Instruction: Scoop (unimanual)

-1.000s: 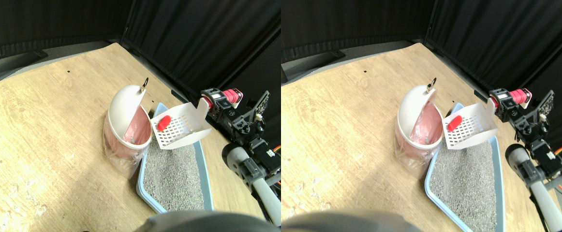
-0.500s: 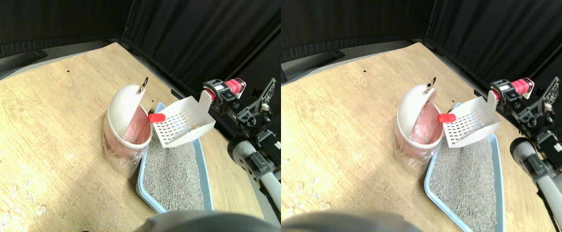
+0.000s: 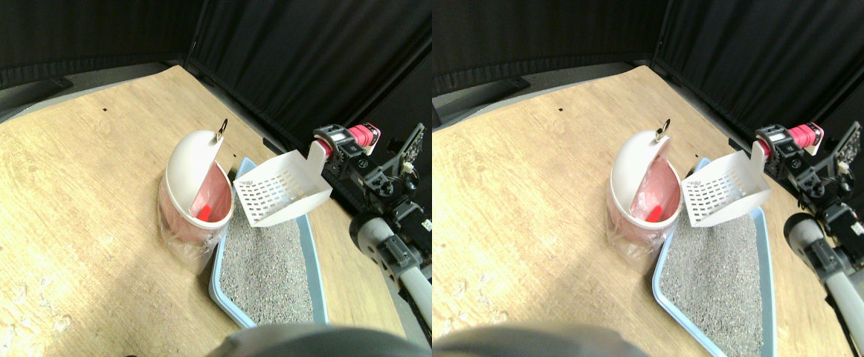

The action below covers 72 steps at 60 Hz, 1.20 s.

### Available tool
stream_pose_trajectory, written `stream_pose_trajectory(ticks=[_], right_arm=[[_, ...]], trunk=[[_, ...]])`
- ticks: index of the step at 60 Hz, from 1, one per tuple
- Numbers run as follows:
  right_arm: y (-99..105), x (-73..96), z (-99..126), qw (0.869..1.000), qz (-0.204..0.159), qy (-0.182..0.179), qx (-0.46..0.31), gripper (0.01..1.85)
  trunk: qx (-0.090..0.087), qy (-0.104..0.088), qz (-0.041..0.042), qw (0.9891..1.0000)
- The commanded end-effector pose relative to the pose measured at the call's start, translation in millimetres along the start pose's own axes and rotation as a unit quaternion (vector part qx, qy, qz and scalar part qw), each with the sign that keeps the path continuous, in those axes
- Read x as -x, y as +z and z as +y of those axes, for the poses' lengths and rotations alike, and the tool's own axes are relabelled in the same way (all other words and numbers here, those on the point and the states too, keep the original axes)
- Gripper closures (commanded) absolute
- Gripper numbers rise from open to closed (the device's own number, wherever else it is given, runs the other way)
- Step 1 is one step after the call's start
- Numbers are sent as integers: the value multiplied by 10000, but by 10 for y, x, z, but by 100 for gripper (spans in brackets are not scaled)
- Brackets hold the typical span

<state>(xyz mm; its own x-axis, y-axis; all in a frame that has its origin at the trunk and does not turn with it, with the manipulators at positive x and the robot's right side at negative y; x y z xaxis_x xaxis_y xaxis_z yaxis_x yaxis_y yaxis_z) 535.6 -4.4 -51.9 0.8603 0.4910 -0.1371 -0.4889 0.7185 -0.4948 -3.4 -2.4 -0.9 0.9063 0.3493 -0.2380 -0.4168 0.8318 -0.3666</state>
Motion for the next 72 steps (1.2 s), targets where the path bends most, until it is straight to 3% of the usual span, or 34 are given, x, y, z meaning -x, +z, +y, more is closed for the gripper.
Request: stream_pose_trajectory(ticks=[1, 19, 31, 33, 38, 40, 56, 63, 65, 66, 72], right_arm=[[112, 16, -4, 9994, -322, -115, -29, 180], [11, 25, -14, 9988, -436, -86, -216, 180], [-157, 94, -110, 9955, -527, -419, -672, 180], [-176, 122, -147, 9939, -415, -563, -854, 180], [-243, 168, -224, 9912, -581, -611, -1024, 180], [-274, 198, -262, 9884, -593, -793, -1152, 180], [-477, 351, -481, 9786, -852, -1098, -1519, 180], [-539, 455, -573, 9697, -886, -1446, -1756, 180], [-555, 475, -590, 9676, -896, -1515, -1811, 180], [-584, 504, -614, 9652, -914, -1591, -1861, 180], [-675, 578, -672, 9629, -1002, -1722, -1822, 180]], trunk=[[54, 6, 20, 10000], [-30, -43, 47, 10000], [-190, -192, 67, 9996], [-255, -257, 64, 9993], [-343, -352, 74, 9988], [-377, -381, 78, 9985], [-718, -720, 105, 9948], [-910, -897, 86, 9918], [-923, -913, 89, 9915], [-965, -960, 88, 9907], [-1099, -1085, 83, 9880]])
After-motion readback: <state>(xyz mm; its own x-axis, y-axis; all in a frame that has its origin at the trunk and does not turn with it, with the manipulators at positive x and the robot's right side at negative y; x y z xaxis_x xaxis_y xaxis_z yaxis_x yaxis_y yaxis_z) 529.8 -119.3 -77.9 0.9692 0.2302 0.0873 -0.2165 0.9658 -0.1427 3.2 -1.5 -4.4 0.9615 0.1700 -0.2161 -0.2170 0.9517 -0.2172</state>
